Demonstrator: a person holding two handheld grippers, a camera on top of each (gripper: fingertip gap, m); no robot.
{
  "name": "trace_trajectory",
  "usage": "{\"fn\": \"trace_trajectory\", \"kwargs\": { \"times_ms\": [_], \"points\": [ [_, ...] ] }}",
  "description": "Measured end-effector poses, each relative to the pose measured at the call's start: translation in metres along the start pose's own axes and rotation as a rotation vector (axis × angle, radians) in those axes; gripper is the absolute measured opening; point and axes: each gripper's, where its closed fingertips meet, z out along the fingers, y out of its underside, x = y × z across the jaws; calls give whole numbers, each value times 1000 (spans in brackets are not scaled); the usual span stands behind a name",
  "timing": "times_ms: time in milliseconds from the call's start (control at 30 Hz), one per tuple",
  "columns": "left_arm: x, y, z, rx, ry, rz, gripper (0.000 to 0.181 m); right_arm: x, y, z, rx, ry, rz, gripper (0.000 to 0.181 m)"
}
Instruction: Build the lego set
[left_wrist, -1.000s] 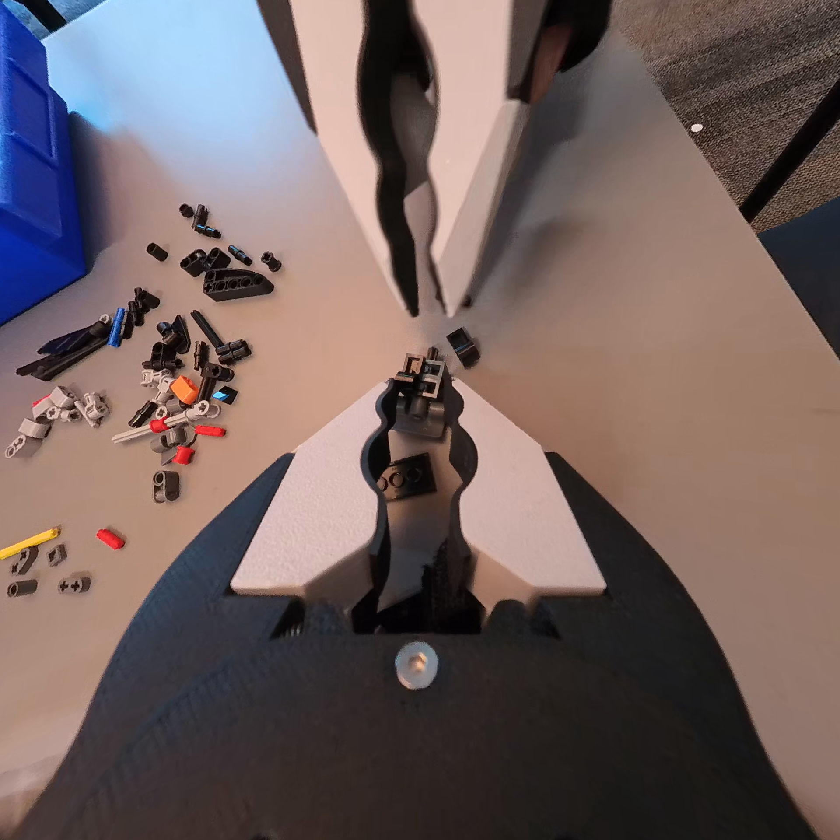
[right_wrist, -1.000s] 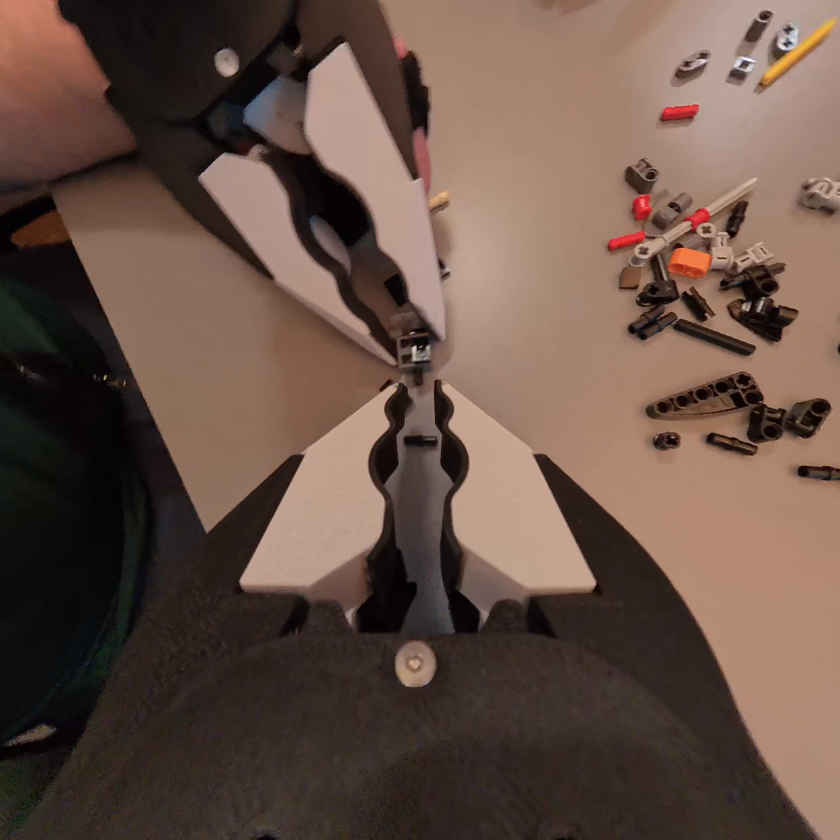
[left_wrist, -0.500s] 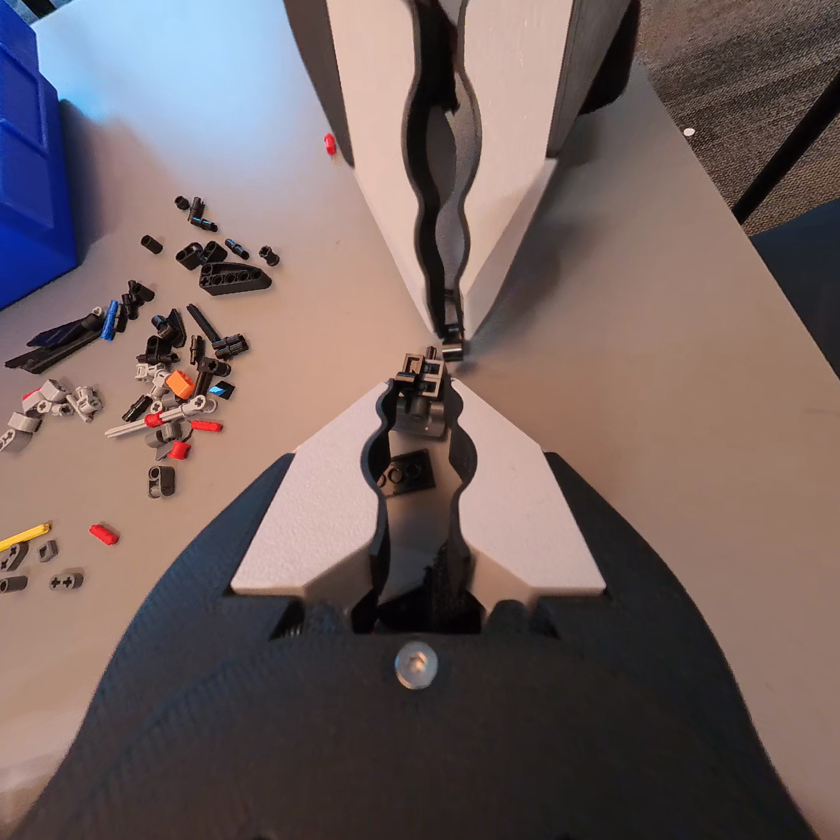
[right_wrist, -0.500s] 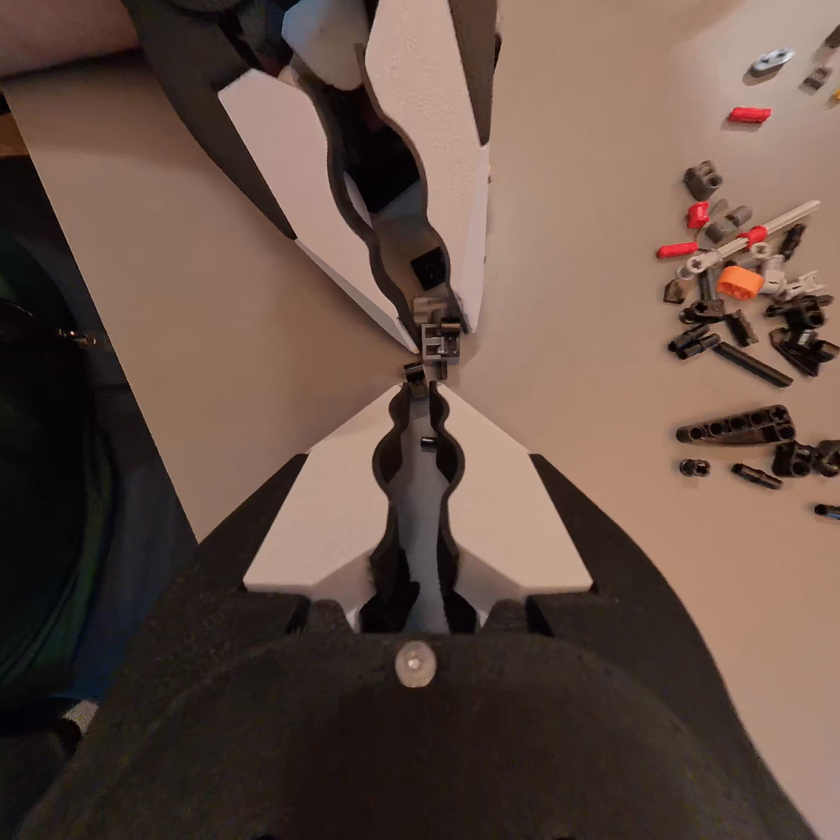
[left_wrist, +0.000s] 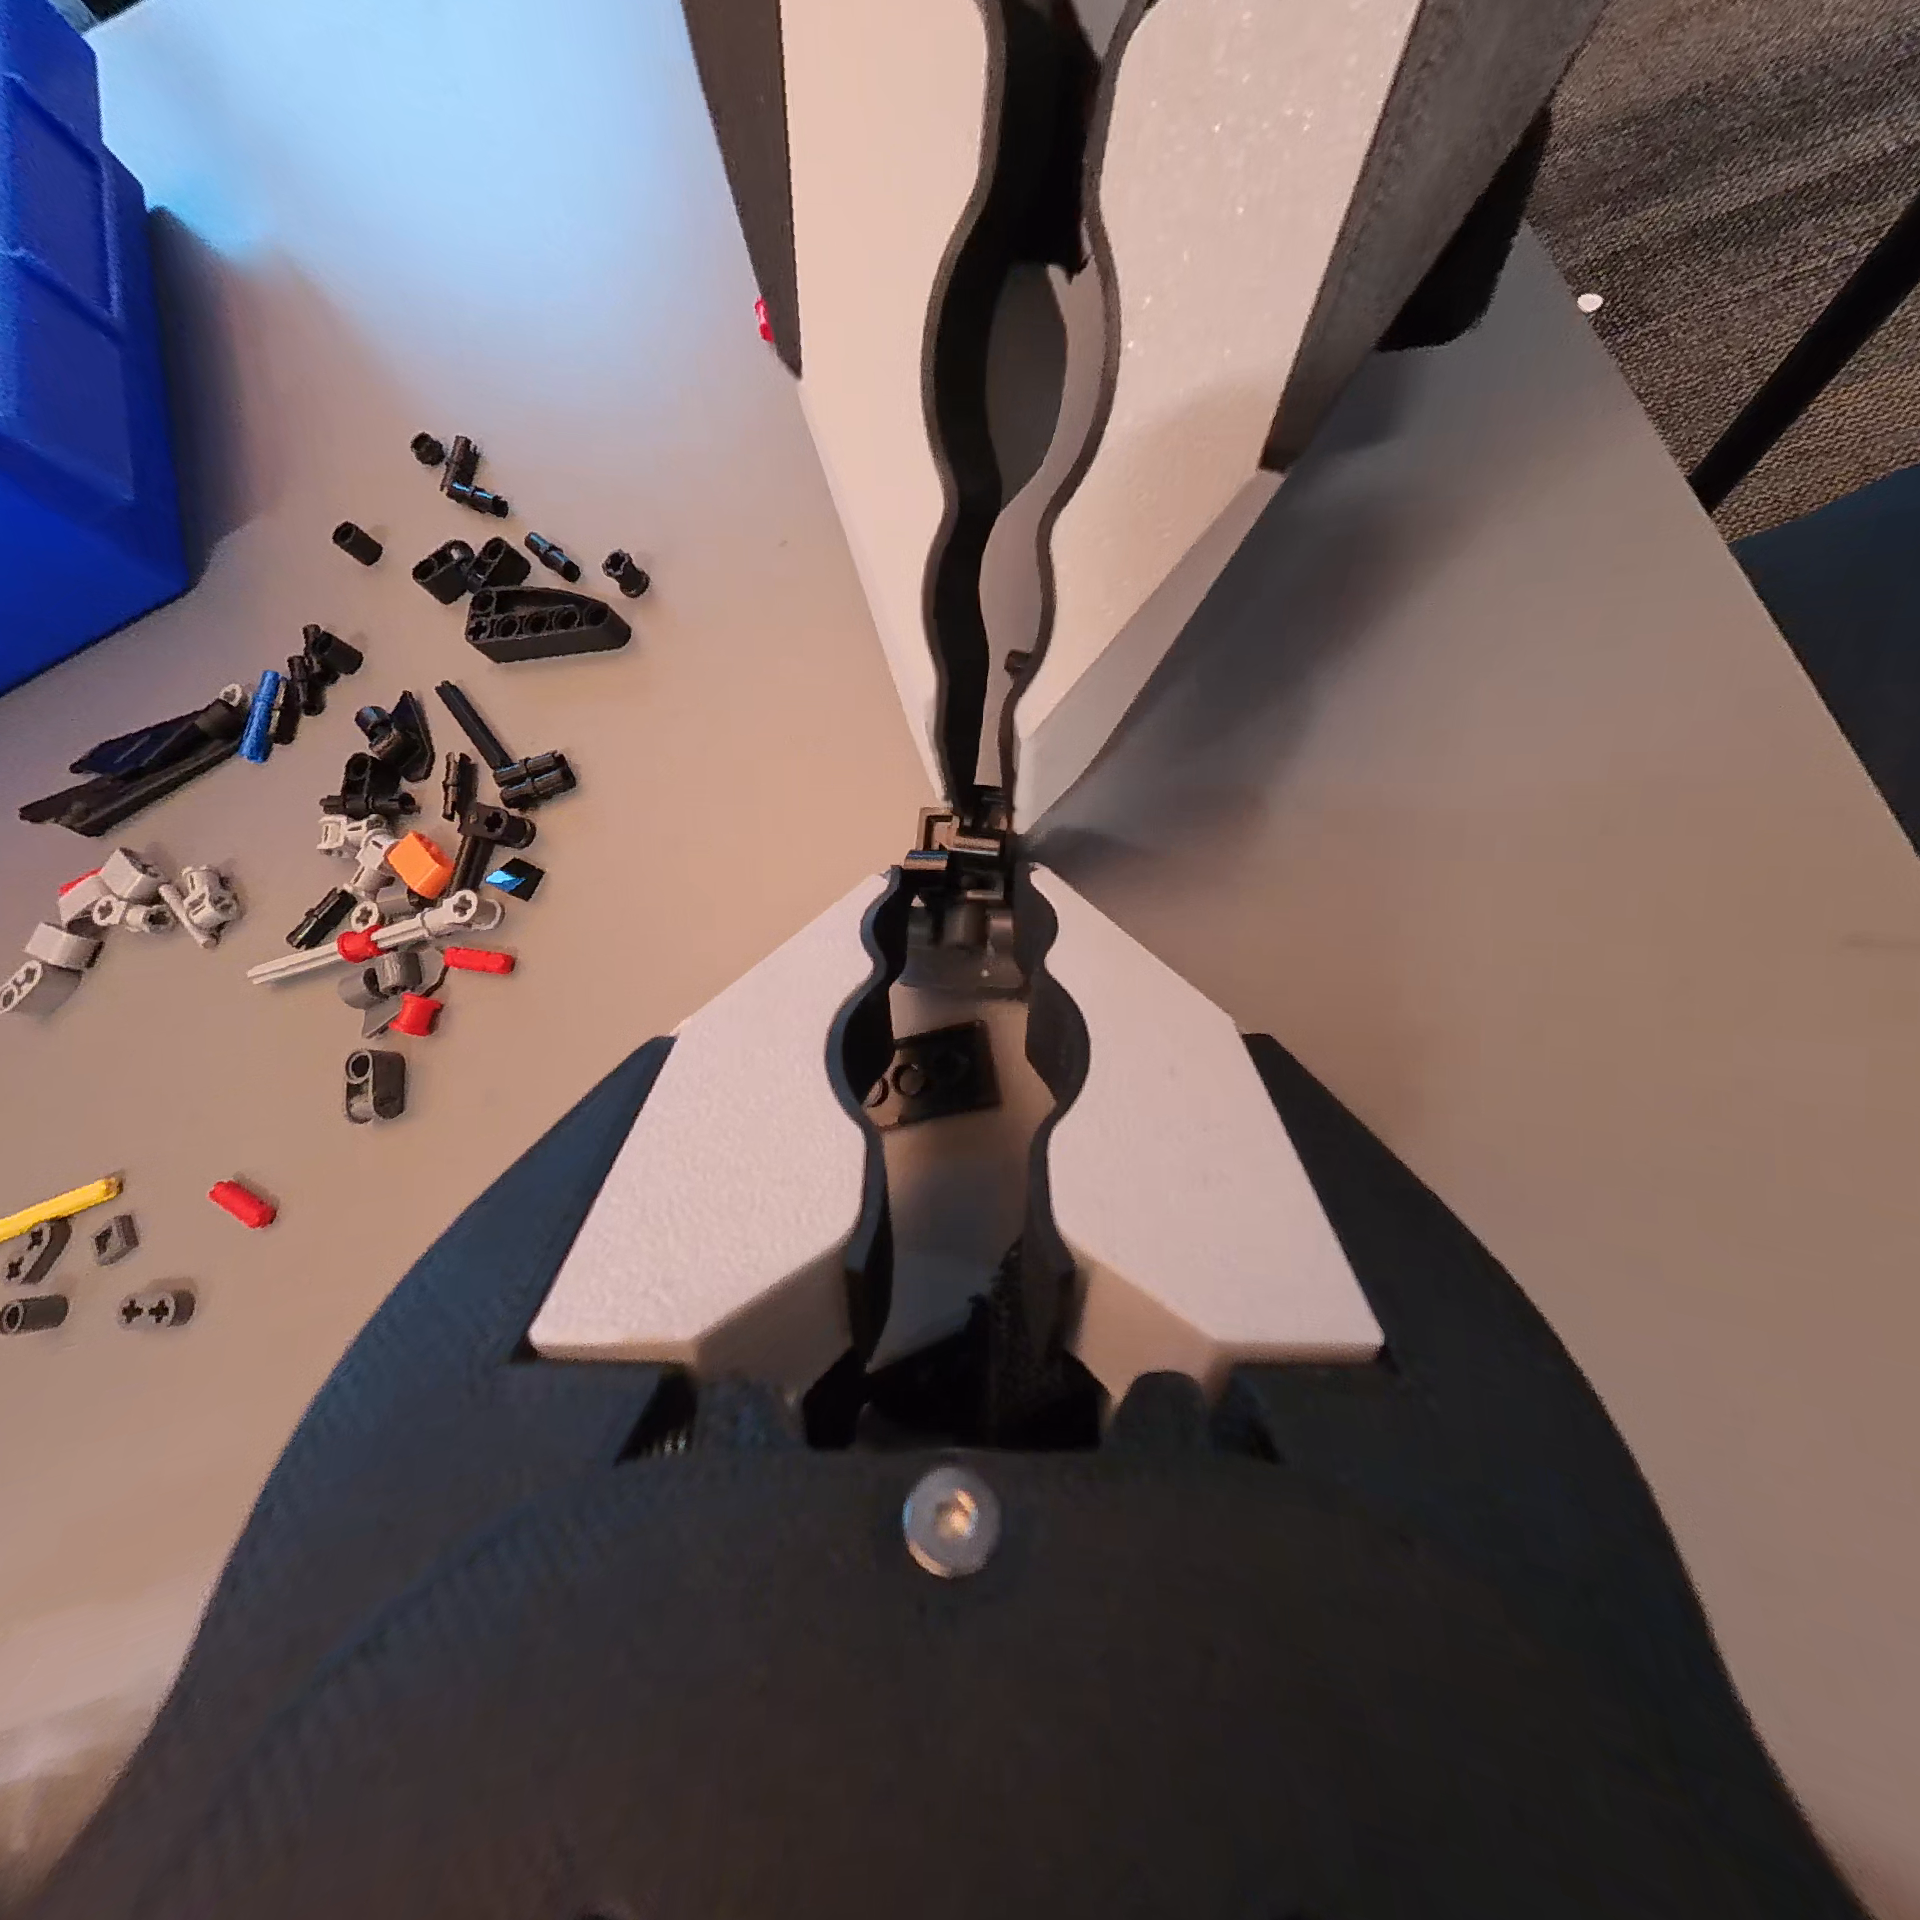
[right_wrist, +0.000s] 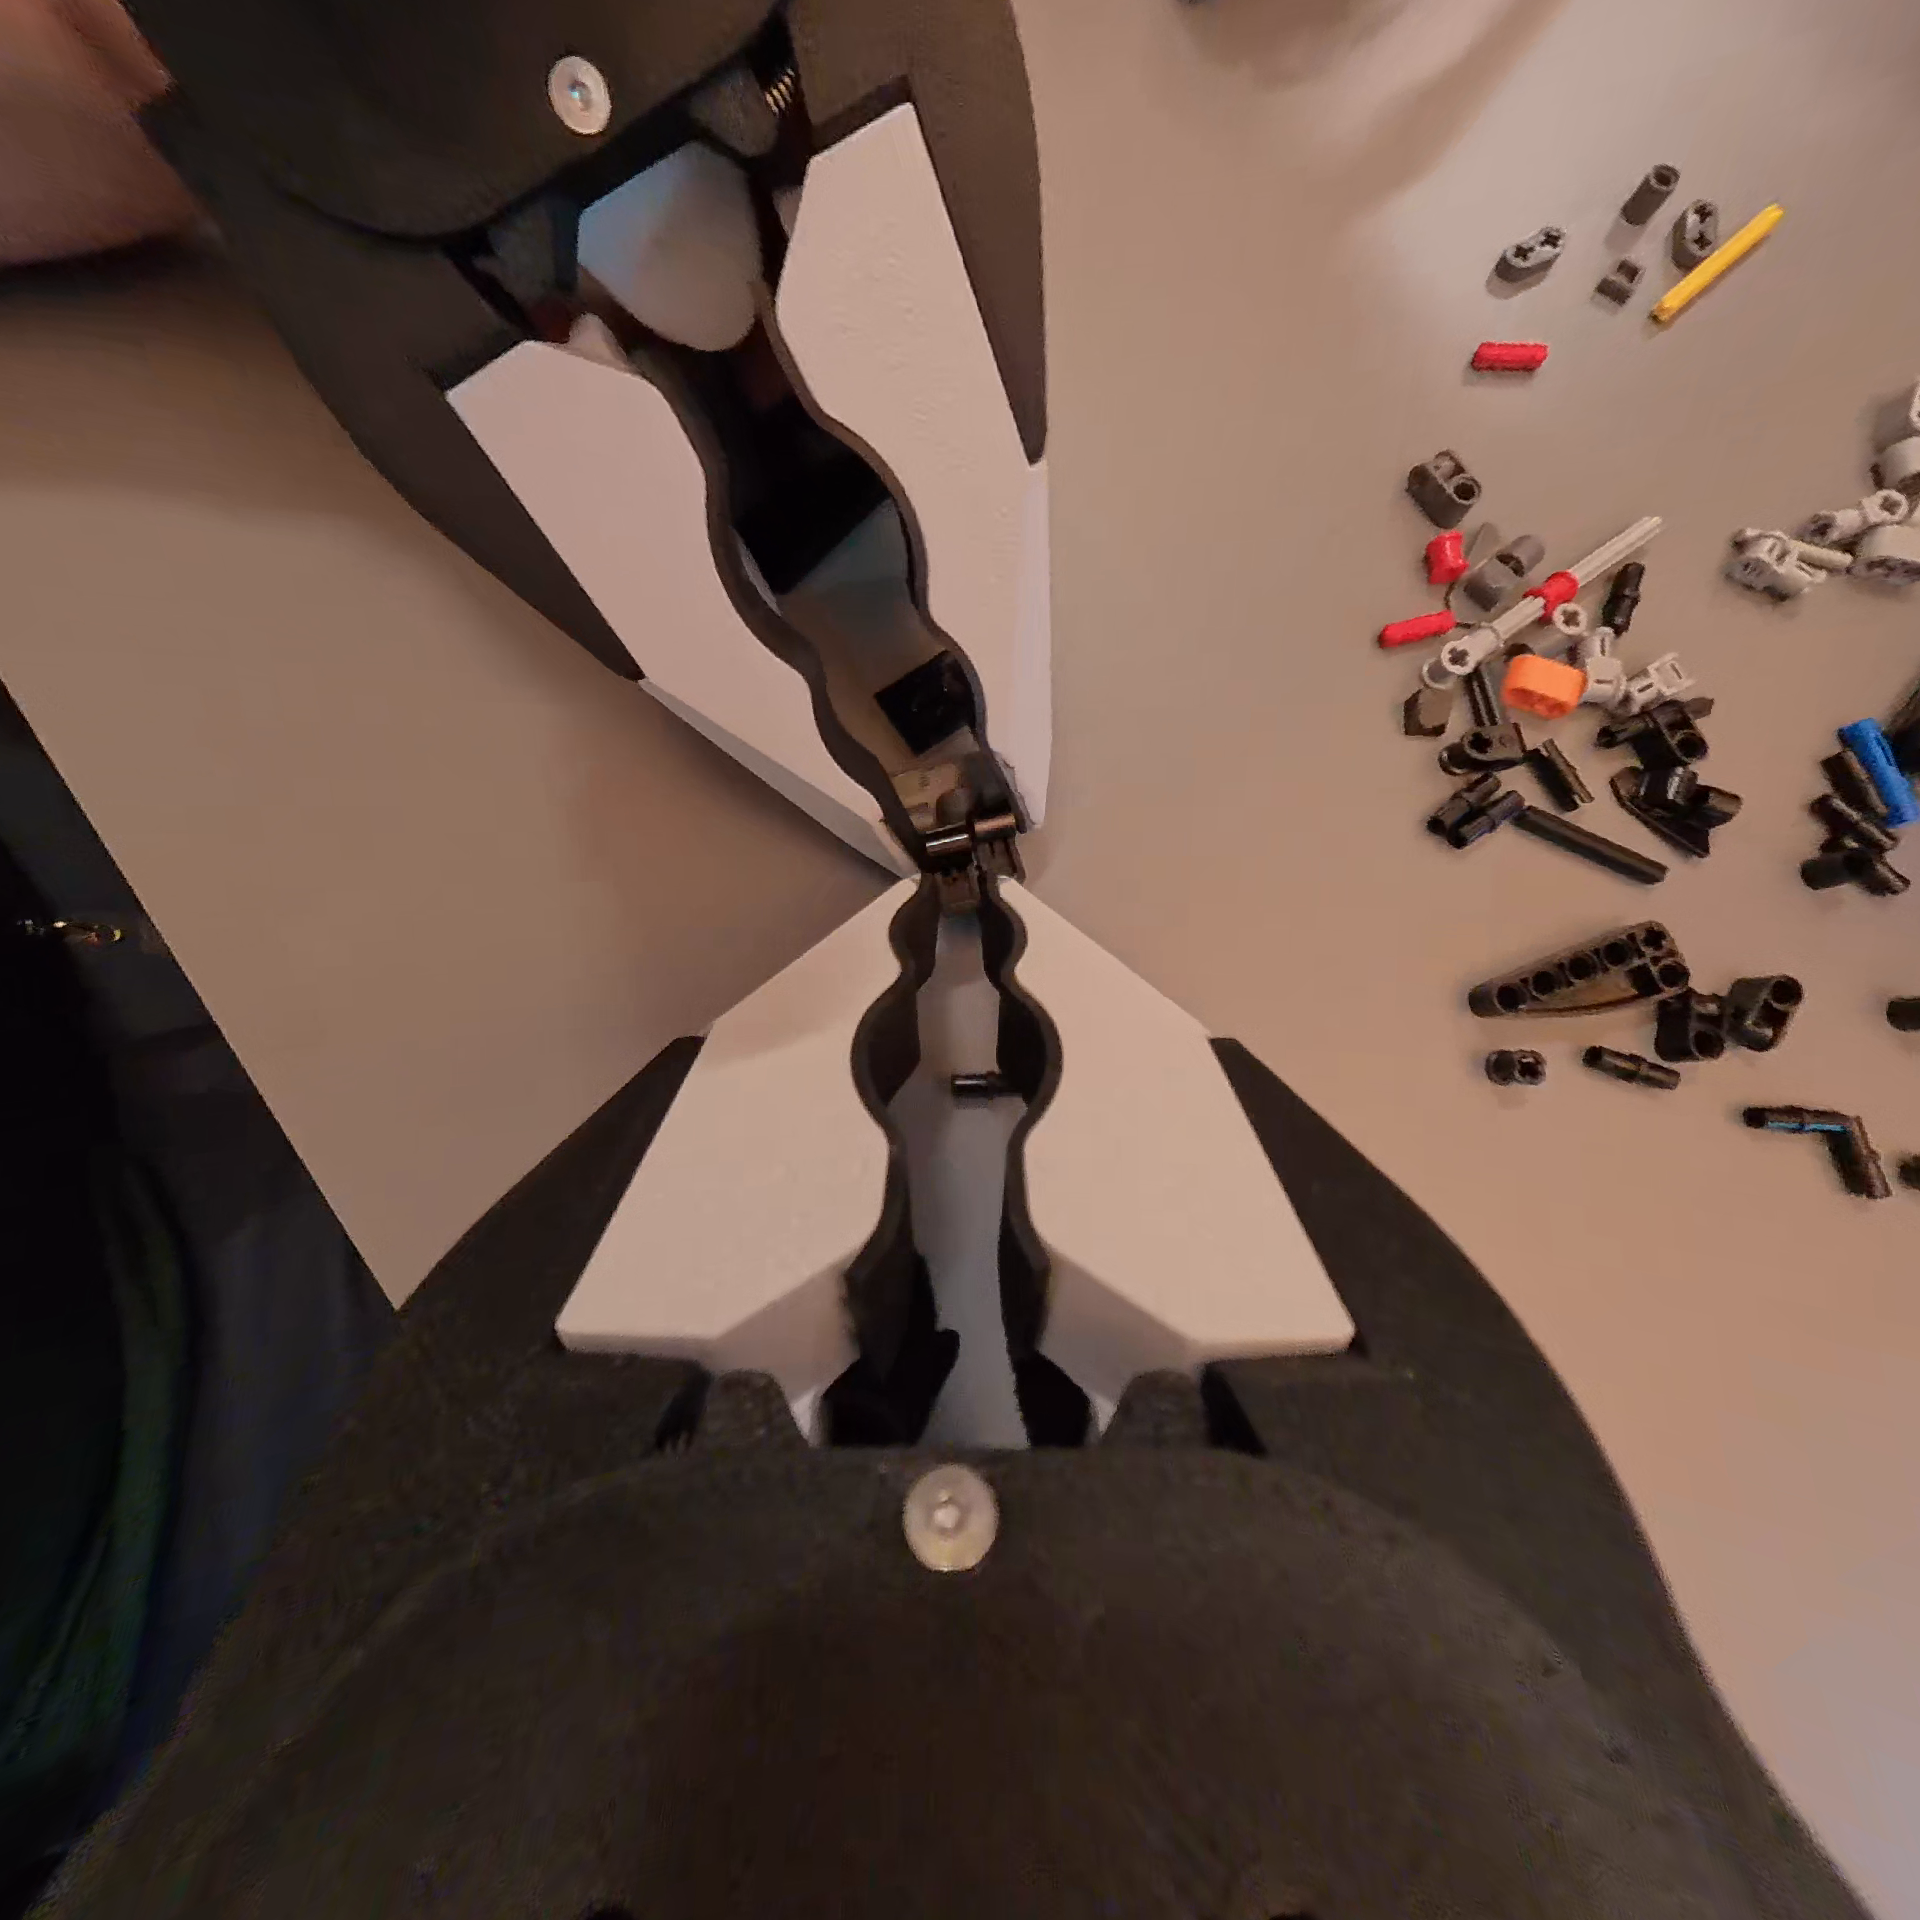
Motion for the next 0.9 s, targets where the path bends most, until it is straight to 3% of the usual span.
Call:
{"fn": "trace_trajectory", "kwargs": {
  "times_ms": [500,900],
  "points": [
    [-1,1,0,-1,-3,-1,17,5,-1,1,-38,169,-78,10],
    [-1,1,0,1,0,0,17,4,-5,-1,18,139,-61,7]
  ]
}}
